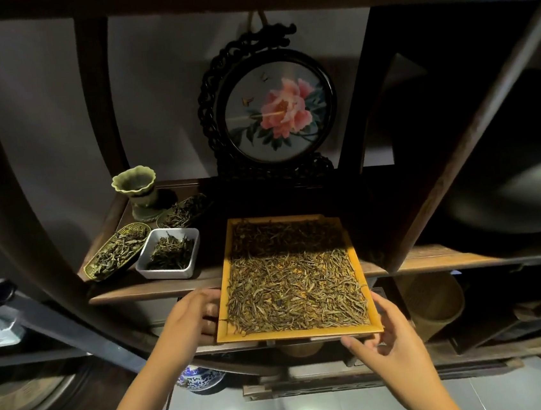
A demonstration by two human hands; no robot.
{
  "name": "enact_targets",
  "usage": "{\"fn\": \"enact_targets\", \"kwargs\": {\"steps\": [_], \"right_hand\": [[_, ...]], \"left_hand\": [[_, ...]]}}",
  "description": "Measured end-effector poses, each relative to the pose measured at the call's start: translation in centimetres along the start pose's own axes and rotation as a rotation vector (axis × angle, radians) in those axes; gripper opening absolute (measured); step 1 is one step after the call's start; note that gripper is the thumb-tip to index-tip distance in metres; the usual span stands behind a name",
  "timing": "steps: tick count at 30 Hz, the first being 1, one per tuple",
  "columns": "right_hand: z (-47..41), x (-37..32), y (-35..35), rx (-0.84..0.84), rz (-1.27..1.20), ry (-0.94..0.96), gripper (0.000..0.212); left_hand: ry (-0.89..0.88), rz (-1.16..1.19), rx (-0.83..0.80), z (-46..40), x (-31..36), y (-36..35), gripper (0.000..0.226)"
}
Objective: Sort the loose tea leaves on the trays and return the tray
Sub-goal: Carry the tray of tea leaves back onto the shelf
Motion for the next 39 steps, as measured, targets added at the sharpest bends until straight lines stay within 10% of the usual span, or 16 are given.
{"fn": "enact_targets", "kwargs": {"steps": [9,39], "right_hand": [[-0.2,0.2,0.5,0.07,-0.03,0.044,0.061],[-4.3,-3.2,1.1,0.333,0.272,0.204,0.044]], "left_hand": [[-0.209,-0.187,-0.204,3.0,-0.1,-0.6,0.074],[-0.408,-0.491,0.047,-1.5,2.1,-0.8,0.026]]}}
Point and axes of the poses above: each hand's wrist, its own z-axis away from the middle knuckle, its own y-axis out of the back of the hand, x = y × z, the point moved 10 cm from there along -z, towards the middle knuckle, and after that the axes turned 12 degrees about -y, right-handed, at the moved point
